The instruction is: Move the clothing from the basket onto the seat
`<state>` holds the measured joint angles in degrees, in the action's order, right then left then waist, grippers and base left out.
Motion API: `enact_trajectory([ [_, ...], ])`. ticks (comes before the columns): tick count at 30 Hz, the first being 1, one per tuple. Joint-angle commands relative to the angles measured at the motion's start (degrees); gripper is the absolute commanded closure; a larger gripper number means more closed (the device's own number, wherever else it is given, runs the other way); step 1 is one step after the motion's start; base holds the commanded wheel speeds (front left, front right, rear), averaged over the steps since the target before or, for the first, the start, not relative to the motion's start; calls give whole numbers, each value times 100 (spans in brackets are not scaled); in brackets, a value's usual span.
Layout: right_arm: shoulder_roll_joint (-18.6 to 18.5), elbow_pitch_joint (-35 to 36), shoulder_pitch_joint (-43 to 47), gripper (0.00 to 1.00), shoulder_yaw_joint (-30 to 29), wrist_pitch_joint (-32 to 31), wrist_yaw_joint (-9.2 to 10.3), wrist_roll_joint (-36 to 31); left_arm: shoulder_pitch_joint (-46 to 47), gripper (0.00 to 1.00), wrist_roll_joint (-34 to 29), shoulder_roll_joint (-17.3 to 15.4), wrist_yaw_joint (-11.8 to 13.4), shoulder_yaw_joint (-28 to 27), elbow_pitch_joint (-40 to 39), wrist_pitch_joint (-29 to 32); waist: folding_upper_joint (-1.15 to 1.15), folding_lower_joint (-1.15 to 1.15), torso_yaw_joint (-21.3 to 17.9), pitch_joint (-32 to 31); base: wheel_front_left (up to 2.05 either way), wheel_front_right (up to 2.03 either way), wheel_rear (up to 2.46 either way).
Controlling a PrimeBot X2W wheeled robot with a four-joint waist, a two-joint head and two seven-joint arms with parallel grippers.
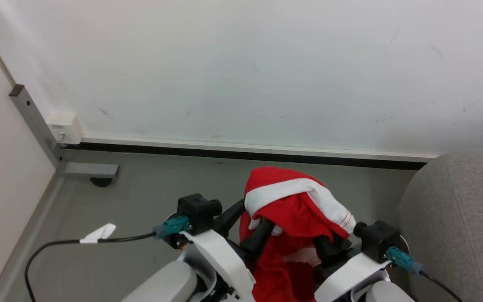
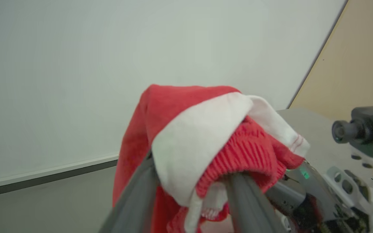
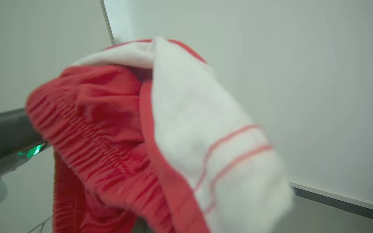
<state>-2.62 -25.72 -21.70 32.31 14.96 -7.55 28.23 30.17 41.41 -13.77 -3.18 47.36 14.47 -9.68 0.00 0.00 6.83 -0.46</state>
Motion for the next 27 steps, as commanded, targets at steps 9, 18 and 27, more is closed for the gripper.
enact_trajectory([
  [9,-29,364,267,100,-666,16,12,-352,-240,0,-161,-79,-175,303,-148,-174,0,0,-388,49,0,0,0],
  [18,-30,720,542,100,-1481,16,12,-711,-423,0,-313,-182,-269,570,-314,-329,0,0,-1242,162,0,0,0],
  [27,-42,1281,725,100,-2307,16,12,-1015,-377,0,-524,-284,-308,736,-475,-424,0,0,-2263,411,0,0,0],
])
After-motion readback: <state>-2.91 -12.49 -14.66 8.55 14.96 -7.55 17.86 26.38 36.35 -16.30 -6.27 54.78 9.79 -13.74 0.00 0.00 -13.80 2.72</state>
